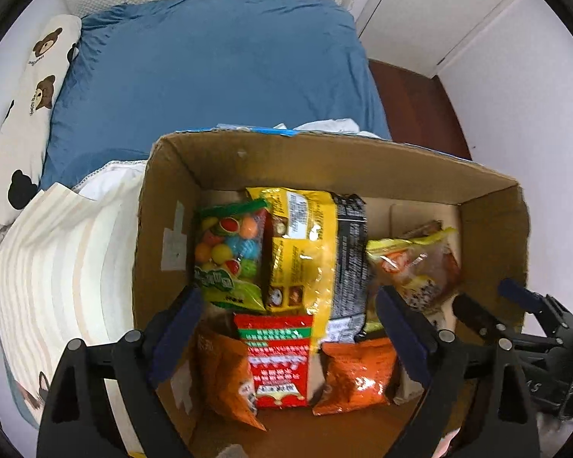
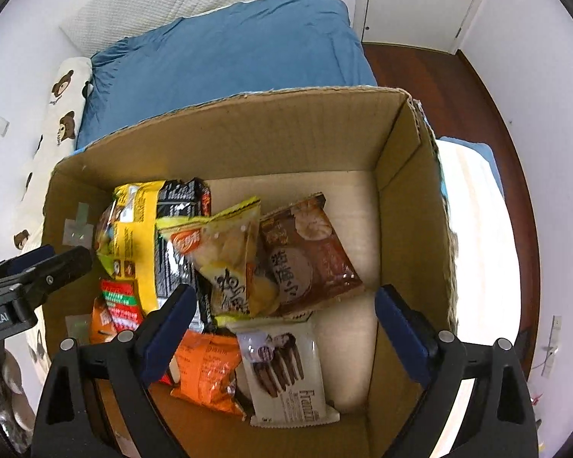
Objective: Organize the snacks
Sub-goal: 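Lift both tools back from the box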
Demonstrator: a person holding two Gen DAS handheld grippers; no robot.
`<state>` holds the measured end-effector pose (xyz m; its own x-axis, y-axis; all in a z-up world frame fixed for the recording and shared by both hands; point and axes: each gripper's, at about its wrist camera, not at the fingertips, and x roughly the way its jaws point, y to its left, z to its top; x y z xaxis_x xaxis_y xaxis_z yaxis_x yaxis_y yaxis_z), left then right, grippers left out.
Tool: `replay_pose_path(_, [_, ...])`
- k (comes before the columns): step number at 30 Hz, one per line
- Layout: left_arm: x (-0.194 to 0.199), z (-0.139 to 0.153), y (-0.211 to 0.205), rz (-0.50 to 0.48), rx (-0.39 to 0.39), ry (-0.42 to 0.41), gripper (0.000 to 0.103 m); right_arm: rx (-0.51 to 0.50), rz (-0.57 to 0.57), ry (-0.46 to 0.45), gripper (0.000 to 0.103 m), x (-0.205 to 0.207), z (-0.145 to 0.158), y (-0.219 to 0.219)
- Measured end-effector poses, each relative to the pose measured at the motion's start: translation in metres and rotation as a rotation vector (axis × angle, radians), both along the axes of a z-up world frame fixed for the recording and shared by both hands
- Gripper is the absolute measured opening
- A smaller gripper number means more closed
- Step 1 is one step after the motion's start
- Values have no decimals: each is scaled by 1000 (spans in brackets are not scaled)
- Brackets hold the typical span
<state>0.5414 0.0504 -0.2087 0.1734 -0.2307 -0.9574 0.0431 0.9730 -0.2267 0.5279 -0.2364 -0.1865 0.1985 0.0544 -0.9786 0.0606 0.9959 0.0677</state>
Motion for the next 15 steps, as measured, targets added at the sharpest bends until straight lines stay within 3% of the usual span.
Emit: replay_pose_path(15, [-99, 65, -12, 19, 65, -251, 93, 13, 42, -175, 97, -108, 59, 8])
